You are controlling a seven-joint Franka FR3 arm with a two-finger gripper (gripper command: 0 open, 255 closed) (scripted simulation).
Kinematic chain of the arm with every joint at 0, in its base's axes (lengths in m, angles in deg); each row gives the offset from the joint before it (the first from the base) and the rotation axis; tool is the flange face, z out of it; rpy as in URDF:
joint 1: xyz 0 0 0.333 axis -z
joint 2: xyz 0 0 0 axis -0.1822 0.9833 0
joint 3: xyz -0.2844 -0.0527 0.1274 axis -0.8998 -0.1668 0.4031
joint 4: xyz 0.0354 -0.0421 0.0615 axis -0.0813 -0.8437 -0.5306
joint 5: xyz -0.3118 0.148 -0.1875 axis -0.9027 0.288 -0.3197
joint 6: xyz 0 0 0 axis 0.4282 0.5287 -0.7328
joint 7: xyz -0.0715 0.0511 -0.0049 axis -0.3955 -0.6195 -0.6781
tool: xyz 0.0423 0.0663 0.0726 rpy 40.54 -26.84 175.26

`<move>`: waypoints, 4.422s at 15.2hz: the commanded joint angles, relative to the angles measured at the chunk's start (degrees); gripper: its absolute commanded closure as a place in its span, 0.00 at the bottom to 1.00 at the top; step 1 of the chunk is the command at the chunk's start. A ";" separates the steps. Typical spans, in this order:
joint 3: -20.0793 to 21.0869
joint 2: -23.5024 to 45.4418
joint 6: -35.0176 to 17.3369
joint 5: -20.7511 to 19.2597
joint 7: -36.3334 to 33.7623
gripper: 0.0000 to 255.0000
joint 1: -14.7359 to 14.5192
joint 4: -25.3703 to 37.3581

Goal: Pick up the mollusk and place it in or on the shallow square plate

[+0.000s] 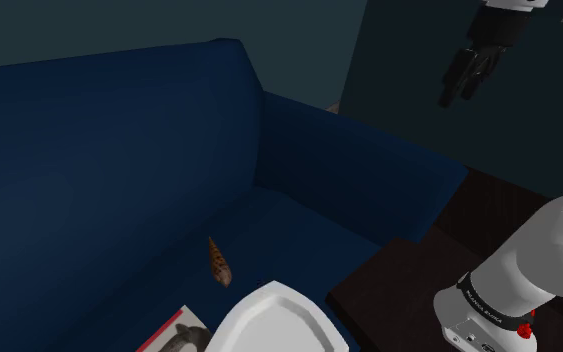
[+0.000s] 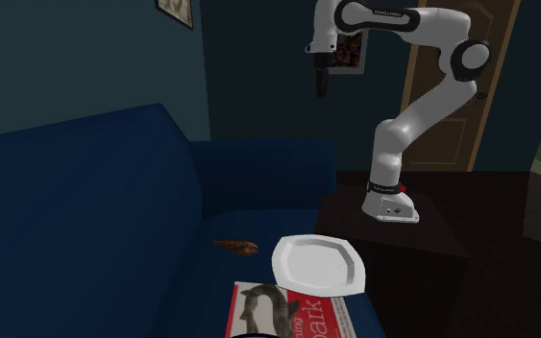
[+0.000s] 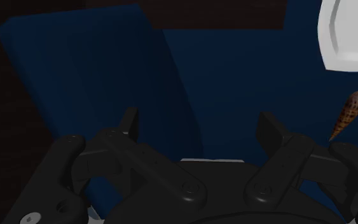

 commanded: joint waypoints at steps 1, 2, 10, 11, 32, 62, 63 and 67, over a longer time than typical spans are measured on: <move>0.00 0.00 0.00 0.00 0.00 0.00 0.00 0.00; 1.13 0.20 -1.26 0.66 -1.12 0.00 -0.28 -1.02; 10.43 4.75 -11.92 5.44 -9.95 0.00 -2.52 -6.76; 11.64 5.70 -13.32 5.92 -11.05 0.00 -2.76 -7.15; 37.09 44.22 -39.35 -4.55 -41.97 0.00 -1.90 2.07; 28.34 92.35 -39.89 -34.86 -67.05 0.00 -23.22 36.72; 28.34 92.35 -39.89 -34.86 -67.05 0.00 -23.22 36.72; 28.34 92.35 -39.89 -34.86 -67.05 1.00 -23.22 36.73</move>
